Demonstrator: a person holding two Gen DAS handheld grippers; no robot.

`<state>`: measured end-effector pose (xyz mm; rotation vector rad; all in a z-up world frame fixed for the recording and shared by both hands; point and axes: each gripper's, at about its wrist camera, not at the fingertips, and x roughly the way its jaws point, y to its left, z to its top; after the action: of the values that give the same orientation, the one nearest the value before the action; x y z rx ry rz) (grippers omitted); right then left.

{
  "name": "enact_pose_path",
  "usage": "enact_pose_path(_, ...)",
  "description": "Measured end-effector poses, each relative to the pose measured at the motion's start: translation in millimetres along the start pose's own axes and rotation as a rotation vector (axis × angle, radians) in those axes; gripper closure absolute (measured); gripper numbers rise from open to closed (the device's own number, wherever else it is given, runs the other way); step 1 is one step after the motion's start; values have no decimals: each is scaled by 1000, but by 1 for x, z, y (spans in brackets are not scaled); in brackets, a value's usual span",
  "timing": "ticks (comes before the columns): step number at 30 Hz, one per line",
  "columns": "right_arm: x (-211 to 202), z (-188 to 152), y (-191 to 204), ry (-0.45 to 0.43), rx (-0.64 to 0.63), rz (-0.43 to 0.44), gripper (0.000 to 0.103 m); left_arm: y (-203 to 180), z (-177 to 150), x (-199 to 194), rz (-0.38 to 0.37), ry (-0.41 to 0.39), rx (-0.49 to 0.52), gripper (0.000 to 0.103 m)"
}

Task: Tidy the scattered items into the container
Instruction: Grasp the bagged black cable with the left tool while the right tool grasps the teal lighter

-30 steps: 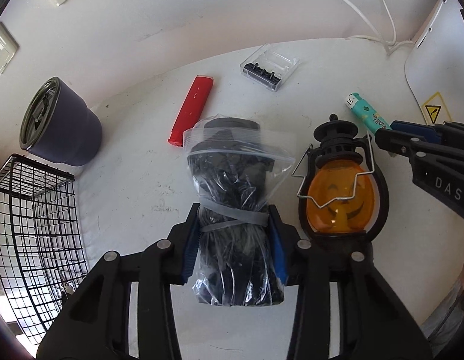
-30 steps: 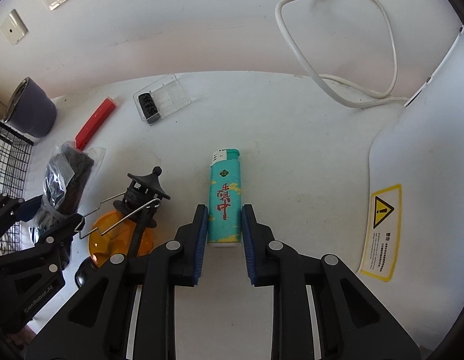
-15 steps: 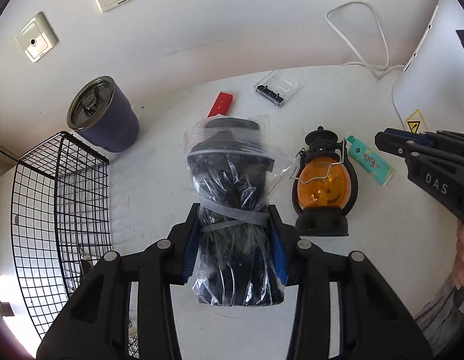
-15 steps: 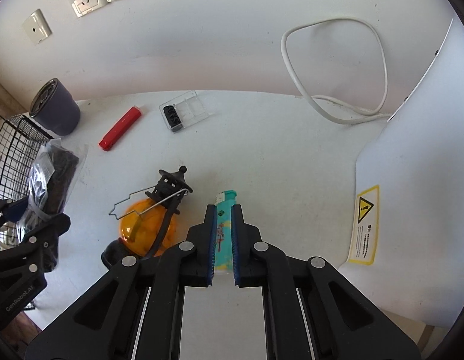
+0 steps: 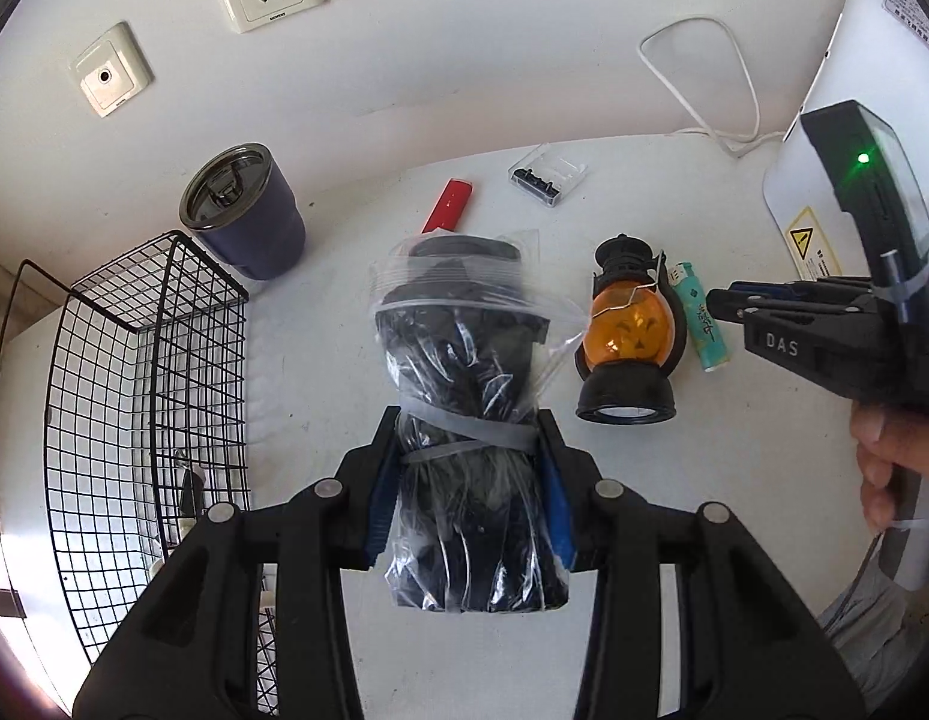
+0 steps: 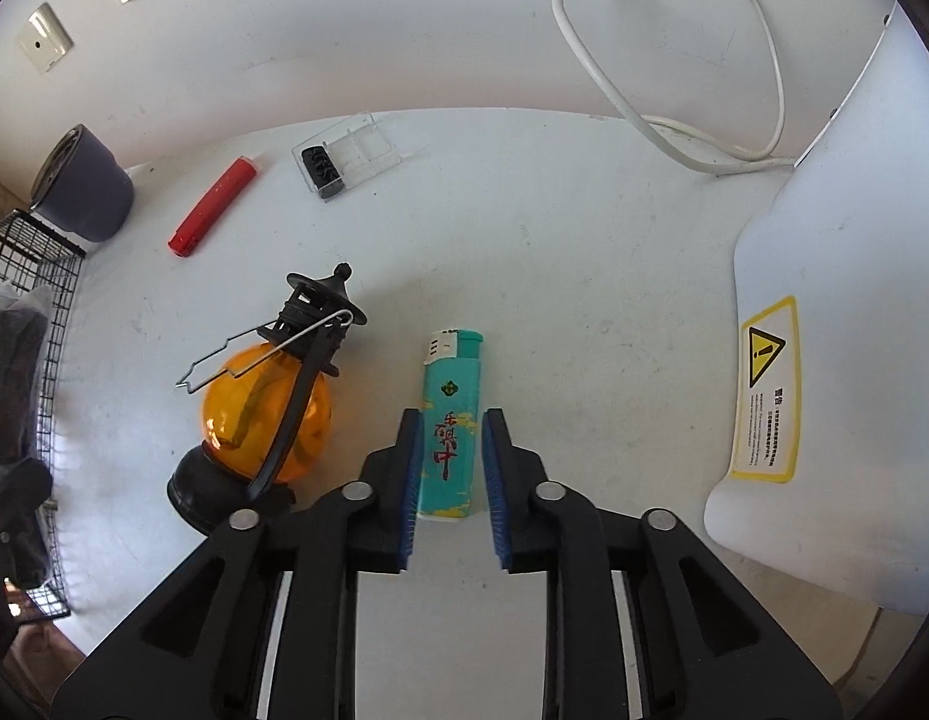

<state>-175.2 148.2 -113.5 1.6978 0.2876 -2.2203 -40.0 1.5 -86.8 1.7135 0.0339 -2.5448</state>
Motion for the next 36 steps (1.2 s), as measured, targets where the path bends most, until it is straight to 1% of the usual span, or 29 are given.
enact_pose_path(4,8,2,8,19,-23,-22,66,4,-3,-9,2,-10,-11,66)
enact_pose_path(11,27,2,14,63,-45,-71,66,17,-6,-20,16,-26,-40,66)
enact_pose_path(16,26,2,14,36,-48,-61,66,23,-7,-27,16,-34,-62,66)
enact_pose_path(18,25,1,16,23,-64,-61,70,24,-7,-28,17,-38,-66,66)
enact_pose_path(20,24,1,19,19,-76,-54,82,26,-7,-31,15,-41,-70,66)
enact_pose_path(22,24,1,23,17,-89,-64,82,26,-7,-33,15,-45,-71,66)
enact_pose_path(28,21,2,22,11,-88,-53,82,30,-9,-39,15,-56,-79,66)
enact_pose_path(36,-3,3,15,-41,-93,-49,82,39,-8,-50,14,-79,-107,66)
